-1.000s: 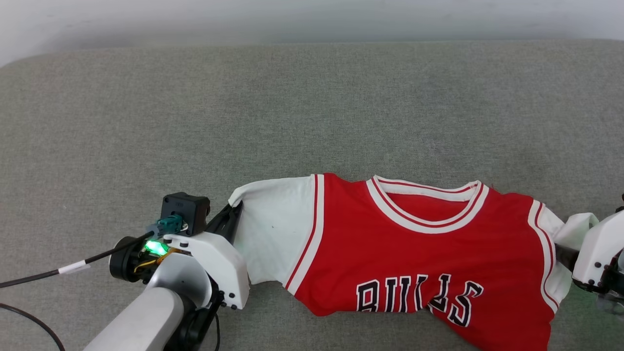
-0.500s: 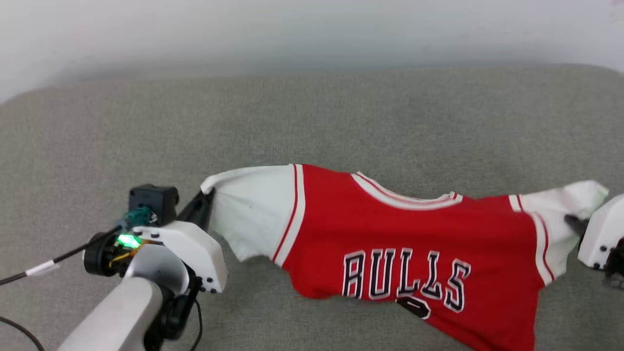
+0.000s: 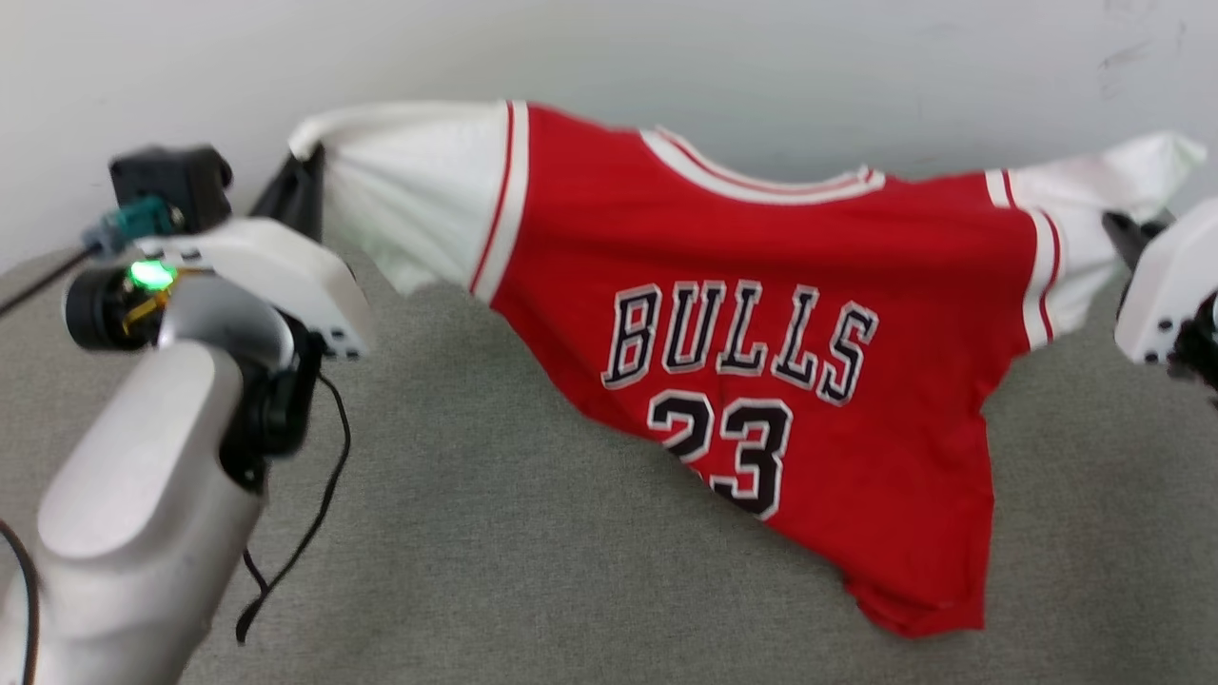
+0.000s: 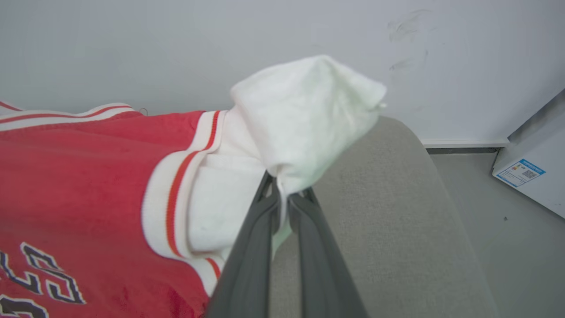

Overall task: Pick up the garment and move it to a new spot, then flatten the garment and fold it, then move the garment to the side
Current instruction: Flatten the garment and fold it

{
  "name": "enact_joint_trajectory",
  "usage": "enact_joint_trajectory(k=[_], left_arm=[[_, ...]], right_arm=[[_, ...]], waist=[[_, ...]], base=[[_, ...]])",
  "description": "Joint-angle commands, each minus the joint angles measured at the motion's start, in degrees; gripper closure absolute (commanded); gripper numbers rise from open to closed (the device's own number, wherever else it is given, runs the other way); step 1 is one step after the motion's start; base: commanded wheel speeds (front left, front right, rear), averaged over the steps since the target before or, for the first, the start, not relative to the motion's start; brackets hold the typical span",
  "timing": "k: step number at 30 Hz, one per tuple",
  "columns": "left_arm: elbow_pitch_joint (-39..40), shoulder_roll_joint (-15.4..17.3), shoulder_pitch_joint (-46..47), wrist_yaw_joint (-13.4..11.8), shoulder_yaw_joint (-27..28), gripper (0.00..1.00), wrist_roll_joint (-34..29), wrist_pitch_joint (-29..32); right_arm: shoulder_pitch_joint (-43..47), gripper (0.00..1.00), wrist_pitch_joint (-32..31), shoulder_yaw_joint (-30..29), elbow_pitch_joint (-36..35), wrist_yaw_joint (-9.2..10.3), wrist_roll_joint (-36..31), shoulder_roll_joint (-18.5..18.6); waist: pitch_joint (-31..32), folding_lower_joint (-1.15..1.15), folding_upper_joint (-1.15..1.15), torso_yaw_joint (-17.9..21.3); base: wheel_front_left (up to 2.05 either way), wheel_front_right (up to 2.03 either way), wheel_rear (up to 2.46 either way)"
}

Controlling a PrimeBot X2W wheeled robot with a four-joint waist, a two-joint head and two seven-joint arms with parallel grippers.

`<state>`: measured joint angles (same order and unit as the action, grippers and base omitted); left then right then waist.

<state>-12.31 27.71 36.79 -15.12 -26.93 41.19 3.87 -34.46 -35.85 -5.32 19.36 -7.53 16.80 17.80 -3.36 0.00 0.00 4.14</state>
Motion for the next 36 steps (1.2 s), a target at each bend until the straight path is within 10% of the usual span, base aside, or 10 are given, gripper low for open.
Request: enact_joint_trajectory(k=[1,21,36], left_arm=[[-2.4,-0.3,3.6,0.5,0.6,1.0,-0.4,-0.6],[-27.0,-4.7,46.8,6.3,1.3,1.0,-7.7,-11.4],[-33.0,-4.8,62.8,9.0,1.1,1.0,-9.4,-14.7]], right_arm=[[-3.2,1.0,1.2,1.3,0.7,0.08,-0.3,0.2],[-39.4,1.0,21.4,10.2,11.2,0.07,-1.2,1.3],[-55.9,1.0,30.8,15.3,16.1,0.07,0.5,0.4]], waist=[[-1.0,0.0,0.0,0.2],[-19.1,0.0,0.0,0.9],[-30.7,0.0,0.0,2.6]], base=[[0.0,0.0,0.0],[0.0,0.0,0.0],[0.0,0.0,0.0]])
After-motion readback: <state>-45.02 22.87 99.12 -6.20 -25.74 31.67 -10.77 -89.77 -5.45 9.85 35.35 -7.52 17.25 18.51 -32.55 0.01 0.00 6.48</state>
